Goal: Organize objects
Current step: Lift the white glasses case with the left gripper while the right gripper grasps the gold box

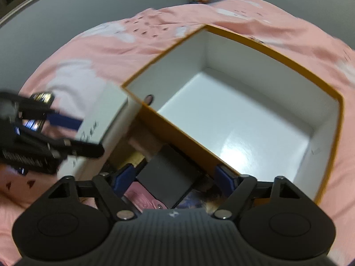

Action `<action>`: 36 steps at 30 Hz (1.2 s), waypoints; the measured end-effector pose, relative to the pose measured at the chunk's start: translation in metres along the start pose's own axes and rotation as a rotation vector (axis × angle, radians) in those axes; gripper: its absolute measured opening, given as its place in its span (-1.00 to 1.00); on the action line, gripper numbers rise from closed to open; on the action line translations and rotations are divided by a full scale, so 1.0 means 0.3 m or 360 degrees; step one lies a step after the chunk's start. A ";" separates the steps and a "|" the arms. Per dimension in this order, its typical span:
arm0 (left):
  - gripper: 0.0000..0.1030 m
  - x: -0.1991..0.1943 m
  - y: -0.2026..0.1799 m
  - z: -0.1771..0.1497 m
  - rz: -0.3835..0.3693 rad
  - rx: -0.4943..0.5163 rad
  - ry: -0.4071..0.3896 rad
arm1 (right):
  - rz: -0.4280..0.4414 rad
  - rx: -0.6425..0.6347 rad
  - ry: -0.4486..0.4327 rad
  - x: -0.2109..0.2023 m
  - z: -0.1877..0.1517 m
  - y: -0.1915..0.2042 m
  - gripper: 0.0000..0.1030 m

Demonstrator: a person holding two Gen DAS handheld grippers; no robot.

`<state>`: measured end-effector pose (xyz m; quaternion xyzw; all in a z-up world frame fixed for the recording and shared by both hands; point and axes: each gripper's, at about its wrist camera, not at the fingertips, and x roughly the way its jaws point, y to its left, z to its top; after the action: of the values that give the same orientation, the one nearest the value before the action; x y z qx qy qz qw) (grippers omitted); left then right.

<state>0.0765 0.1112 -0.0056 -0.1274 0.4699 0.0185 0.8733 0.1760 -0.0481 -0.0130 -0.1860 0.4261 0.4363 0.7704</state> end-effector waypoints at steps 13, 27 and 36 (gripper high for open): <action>0.32 -0.076 0.049 0.102 0.0043 0.0064 -0.0077 | 0.0288 -0.0714 0.0170 0.166 0.095 0.185 0.36; 0.32 -0.043 0.103 0.106 -0.0001 0.0054 -0.0012 | 0.0189 -0.1201 0.0275 0.298 0.116 0.294 0.18; 0.32 -0.037 0.124 0.099 0.0005 0.0038 0.0004 | 0.0143 -0.1268 0.0318 0.351 0.107 0.317 0.05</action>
<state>0.0887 0.1551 0.0115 -0.1164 0.4712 0.0140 0.8742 0.1399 0.0793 -0.0728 -0.4923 0.3044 0.5801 0.5731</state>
